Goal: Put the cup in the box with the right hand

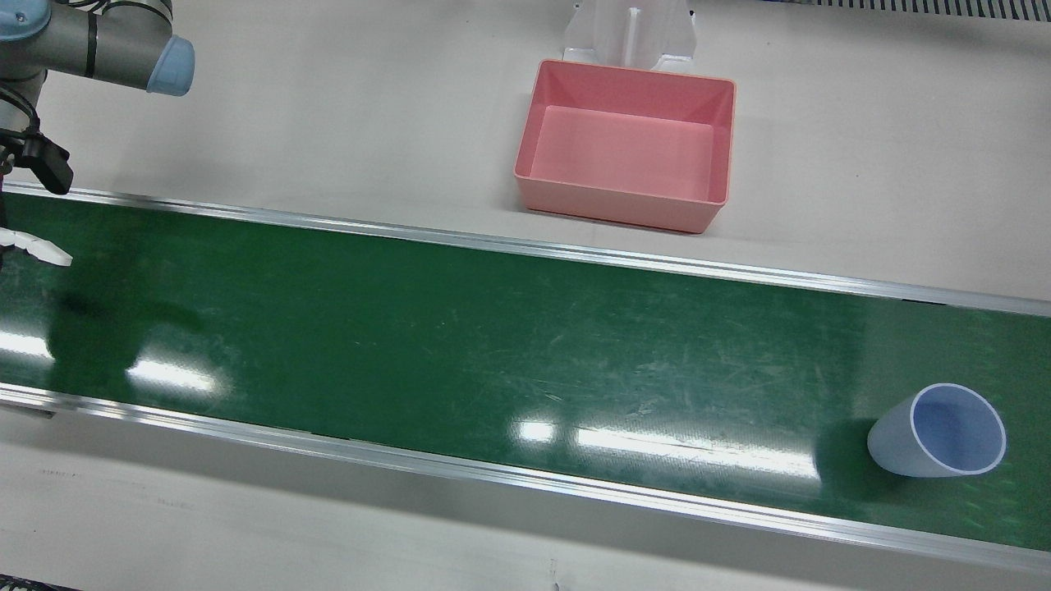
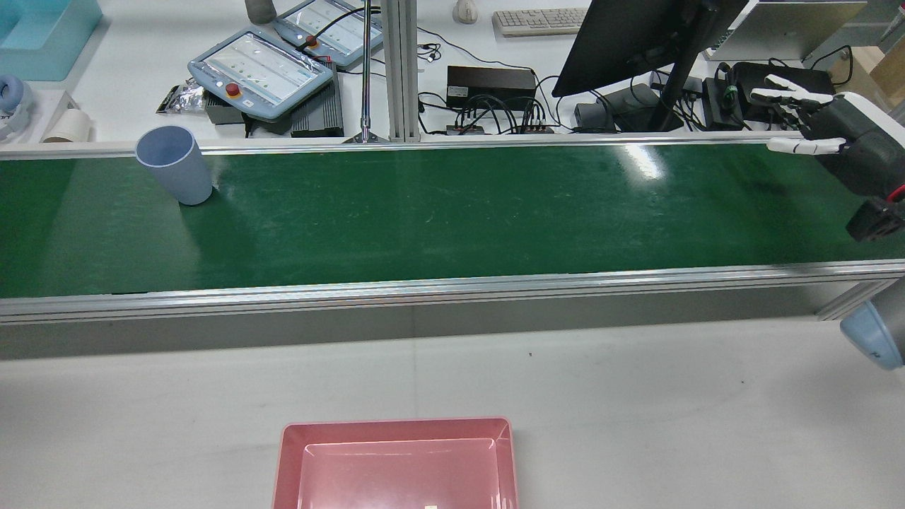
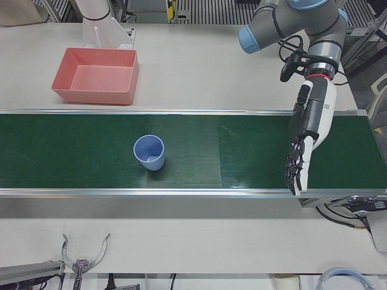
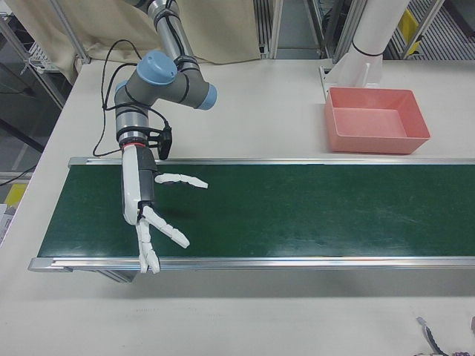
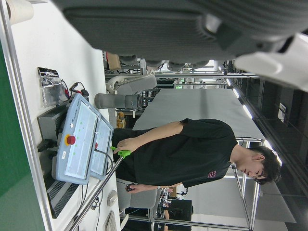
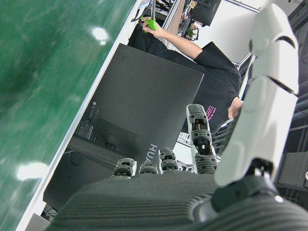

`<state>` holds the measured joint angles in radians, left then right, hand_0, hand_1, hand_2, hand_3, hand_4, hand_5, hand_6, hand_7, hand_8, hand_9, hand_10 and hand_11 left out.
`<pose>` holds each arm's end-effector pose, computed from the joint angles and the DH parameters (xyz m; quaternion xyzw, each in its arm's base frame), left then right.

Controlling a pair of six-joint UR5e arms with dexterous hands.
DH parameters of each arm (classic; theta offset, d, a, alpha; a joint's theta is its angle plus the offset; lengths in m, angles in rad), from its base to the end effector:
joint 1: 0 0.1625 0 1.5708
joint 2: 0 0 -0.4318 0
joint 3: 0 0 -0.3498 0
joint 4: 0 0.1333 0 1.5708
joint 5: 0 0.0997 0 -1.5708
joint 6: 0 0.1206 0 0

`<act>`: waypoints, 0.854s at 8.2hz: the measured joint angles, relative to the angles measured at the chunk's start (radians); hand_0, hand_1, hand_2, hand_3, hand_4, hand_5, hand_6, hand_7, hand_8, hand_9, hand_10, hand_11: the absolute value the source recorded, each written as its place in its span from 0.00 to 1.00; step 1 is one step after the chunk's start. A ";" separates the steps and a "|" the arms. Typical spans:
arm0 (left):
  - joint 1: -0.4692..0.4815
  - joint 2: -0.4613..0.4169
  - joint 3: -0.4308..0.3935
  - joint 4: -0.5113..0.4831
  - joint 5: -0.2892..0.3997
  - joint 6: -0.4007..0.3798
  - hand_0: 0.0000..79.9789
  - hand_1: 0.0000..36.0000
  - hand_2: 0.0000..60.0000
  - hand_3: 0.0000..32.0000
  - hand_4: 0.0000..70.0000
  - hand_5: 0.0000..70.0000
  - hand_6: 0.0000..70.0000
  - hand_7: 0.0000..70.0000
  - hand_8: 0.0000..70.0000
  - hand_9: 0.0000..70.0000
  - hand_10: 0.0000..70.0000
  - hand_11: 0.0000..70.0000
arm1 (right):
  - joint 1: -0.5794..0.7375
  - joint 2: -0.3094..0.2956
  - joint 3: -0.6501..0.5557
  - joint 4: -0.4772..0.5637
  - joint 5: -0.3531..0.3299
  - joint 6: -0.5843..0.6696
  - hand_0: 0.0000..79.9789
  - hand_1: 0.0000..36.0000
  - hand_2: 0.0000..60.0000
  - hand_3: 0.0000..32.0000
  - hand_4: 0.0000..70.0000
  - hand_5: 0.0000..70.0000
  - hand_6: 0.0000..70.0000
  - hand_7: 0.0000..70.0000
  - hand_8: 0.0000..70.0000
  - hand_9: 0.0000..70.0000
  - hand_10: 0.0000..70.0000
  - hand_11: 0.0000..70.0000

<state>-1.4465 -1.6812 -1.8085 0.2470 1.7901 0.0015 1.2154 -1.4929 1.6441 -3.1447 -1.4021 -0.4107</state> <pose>-0.0438 -0.5130 0.5597 -0.1185 0.7316 -0.6600 0.1229 -0.0341 -0.5332 0.6214 0.0758 -0.7530 0.6272 0.1839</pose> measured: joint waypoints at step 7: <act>0.000 0.000 0.000 0.000 0.001 0.000 0.00 0.00 0.00 0.00 0.00 0.00 0.00 0.00 0.00 0.00 0.00 0.00 | -0.004 0.011 -0.006 0.000 0.001 -0.002 0.61 0.42 0.23 0.00 0.20 0.07 0.06 0.18 0.01 0.07 0.05 0.09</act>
<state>-1.4465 -1.6812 -1.8086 0.2470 1.7907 0.0015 1.2113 -1.4821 1.6379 -3.1447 -1.4015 -0.4123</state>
